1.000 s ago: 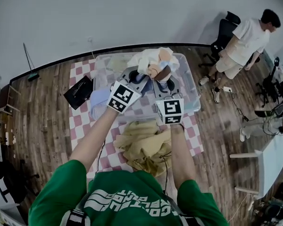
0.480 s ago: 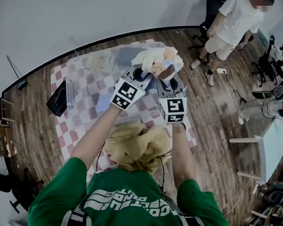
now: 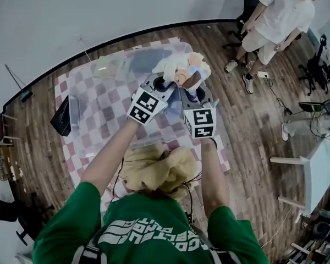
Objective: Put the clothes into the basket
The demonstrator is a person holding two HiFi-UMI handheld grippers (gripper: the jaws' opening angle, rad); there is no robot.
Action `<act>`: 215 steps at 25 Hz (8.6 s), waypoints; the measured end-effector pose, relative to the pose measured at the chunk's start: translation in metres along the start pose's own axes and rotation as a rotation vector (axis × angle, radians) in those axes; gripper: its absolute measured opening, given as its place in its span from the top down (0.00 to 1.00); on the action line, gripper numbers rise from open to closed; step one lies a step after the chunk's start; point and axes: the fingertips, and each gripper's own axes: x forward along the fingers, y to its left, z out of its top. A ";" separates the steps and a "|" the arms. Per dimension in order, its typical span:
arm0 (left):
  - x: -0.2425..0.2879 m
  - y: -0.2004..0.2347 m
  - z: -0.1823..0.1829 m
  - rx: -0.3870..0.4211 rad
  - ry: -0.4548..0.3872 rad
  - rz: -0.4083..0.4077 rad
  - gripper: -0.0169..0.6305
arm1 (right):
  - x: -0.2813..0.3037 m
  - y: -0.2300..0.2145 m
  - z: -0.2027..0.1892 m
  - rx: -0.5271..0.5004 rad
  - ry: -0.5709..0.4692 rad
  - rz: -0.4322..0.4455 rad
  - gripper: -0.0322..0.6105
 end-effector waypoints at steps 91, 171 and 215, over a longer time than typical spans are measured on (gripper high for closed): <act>-0.349 -0.100 -0.053 -0.124 0.006 0.174 0.97 | -0.178 0.278 0.007 -0.069 0.047 0.359 0.94; -0.233 -0.246 -0.343 -0.301 0.558 -0.298 0.34 | -0.305 0.198 -0.384 0.493 0.661 -0.035 0.41; -0.209 -0.316 -0.336 -0.683 0.524 -0.411 0.78 | -0.239 0.249 -0.348 0.603 0.579 0.137 0.77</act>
